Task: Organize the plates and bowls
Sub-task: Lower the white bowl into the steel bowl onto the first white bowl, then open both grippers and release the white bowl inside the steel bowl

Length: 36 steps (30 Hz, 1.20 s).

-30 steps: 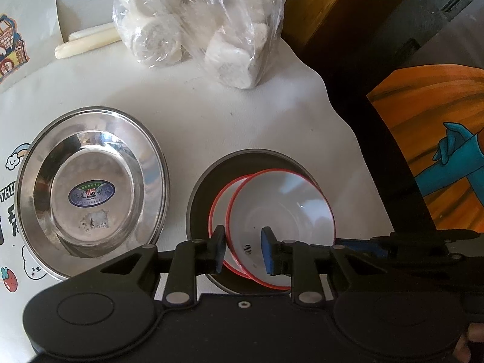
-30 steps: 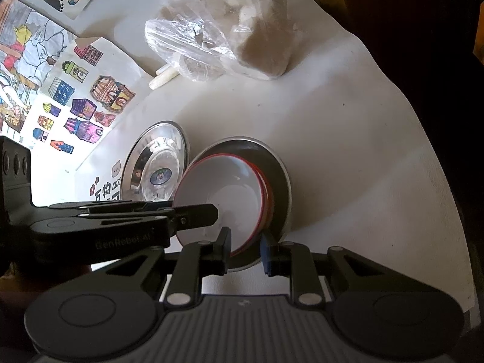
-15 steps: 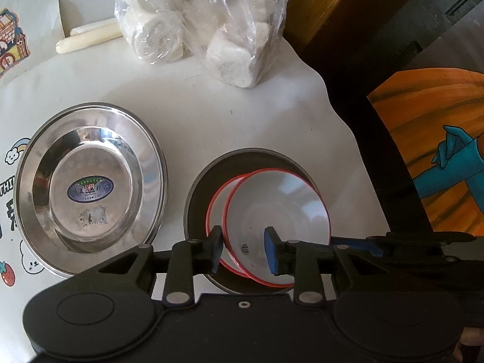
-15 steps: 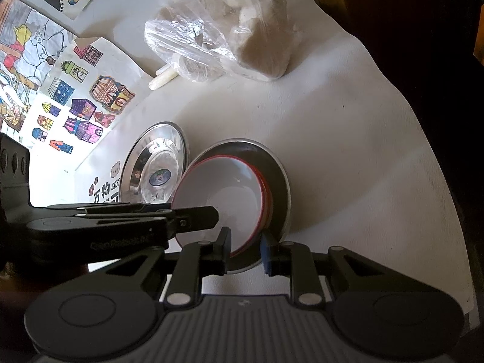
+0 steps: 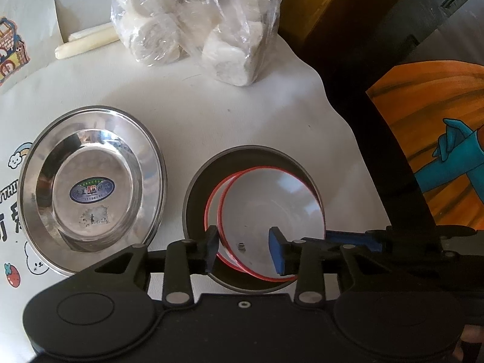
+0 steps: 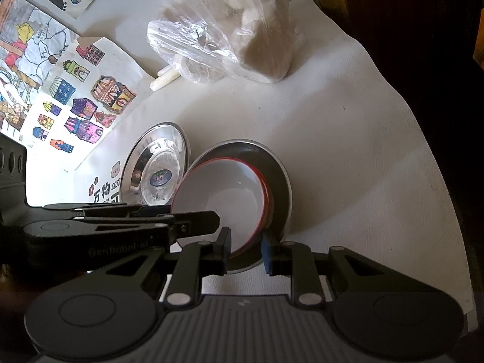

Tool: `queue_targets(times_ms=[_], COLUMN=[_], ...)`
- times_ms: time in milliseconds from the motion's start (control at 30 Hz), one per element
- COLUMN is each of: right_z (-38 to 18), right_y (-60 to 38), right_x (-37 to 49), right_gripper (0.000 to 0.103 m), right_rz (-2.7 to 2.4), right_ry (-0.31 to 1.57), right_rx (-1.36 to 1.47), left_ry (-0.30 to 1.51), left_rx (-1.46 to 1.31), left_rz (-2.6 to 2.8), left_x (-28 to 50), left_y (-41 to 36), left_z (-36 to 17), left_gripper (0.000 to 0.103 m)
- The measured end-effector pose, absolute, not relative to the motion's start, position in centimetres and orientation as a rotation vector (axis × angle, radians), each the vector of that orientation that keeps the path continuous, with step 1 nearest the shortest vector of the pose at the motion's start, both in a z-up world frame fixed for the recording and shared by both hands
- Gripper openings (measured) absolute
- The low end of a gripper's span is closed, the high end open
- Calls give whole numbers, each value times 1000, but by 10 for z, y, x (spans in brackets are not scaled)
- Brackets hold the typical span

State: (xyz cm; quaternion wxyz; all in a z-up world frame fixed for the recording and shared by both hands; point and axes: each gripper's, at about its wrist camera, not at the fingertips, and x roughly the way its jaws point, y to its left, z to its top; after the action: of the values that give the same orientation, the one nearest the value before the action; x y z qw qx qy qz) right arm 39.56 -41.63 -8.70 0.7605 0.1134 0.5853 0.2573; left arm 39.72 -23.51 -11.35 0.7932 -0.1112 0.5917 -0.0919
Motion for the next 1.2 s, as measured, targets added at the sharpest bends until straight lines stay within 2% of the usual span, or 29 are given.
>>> queue_targets(times_ms=[67, 200, 300, 500, 600, 667, 700, 767, 867, 1200], right_z=[-86, -87, -86, -80, -78, -76, -75, -75, -74, -76], right_y=[-417, -418, -420, -427, -430, -432, -433, -435, -438, -444], right_x=[396, 395, 394, 392, 392, 392, 393, 395, 398, 405], right_gripper=[25, 25, 26, 32, 44, 67, 72, 89, 102, 103], right_rz=[559, 559, 557, 550, 549, 545, 545, 544, 541, 501], right_ry=[1271, 1272, 1265, 1239, 1229, 1222, 1219, 1220, 1212, 1171], right_rx=[247, 249, 245, 243, 238, 232, 230, 228, 220, 127], left_ry=[1281, 1281, 1273, 1218, 1179, 1159, 1152, 1143, 1147, 1138], left_rx=[-232, -253, -264, -337, -371, -383, -391, -413, -420, -441], left_rz=[-177, -179, -176, -151, -132, -109, -98, -74, -40, 81], left_x=[397, 396, 395, 390, 387, 385, 383, 381, 377, 362], left_y=[-234, -232, -231, -219, -213, -209, -207, -203, -200, -188], left_z=[-113, -113, -112, -101, -95, -91, -90, -88, -88, -92], left_gripper=[46, 47, 51, 75, 87, 97, 101, 102, 102, 102])
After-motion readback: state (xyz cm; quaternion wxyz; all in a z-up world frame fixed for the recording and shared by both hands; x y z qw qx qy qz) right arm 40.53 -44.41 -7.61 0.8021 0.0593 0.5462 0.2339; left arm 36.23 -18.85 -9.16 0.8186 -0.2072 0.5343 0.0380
